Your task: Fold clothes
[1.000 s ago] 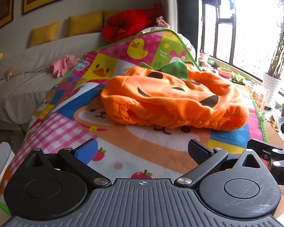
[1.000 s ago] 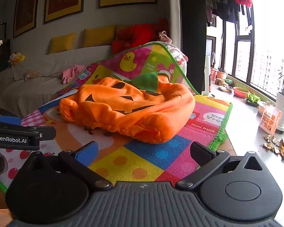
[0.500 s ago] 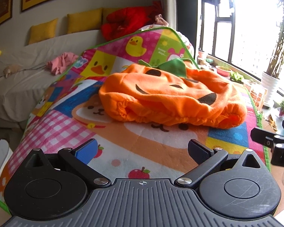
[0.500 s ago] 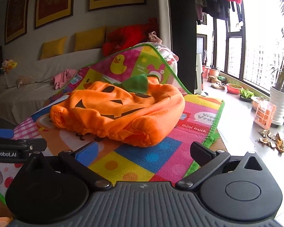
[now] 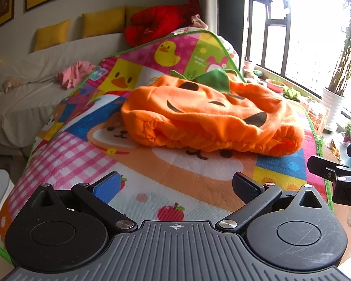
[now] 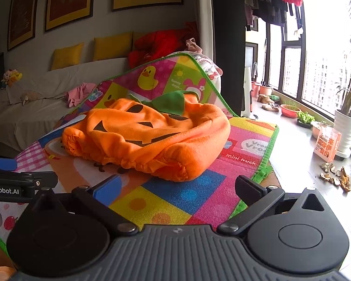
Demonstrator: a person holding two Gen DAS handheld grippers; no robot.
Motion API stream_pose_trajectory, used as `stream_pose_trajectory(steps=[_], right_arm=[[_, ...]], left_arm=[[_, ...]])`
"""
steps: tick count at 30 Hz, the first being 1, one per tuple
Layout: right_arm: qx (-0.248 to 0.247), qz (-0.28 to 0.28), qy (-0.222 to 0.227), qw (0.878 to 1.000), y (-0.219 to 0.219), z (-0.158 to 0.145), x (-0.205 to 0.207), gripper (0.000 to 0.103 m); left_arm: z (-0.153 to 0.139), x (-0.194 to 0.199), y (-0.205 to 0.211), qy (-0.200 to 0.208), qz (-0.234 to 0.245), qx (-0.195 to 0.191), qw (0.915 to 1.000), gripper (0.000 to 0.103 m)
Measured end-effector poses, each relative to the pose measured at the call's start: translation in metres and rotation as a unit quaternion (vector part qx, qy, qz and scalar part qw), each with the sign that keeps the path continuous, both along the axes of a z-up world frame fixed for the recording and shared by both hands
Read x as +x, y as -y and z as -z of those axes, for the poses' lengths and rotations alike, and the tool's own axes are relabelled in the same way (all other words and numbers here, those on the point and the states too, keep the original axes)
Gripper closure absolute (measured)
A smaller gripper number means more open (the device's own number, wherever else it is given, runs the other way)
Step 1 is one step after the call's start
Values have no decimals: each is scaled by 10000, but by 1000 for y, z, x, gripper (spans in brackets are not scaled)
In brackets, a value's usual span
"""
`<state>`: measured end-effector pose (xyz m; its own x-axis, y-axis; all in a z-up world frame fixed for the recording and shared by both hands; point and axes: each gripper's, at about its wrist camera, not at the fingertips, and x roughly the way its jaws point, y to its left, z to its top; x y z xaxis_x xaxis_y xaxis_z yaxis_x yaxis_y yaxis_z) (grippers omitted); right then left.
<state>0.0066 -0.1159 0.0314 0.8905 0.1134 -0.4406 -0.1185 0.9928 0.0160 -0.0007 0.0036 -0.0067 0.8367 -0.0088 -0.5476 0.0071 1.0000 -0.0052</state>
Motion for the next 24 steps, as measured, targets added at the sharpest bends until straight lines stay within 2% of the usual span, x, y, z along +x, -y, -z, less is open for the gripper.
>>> stream_pose_trajectory(steps=[11,16,24], right_arm=[[-35,114,5,9999,3,2,1,0],[-276,213,49,9994,0,6,2,0],[-341,134,90,9993,-2,4,4,0]], left_arm=[[2,0,-1,-60,-11,-9,10000,0],[3,0,-1,-81,-11,7,10000,0],[8,8,-4,-212,-66,36,9997,0]])
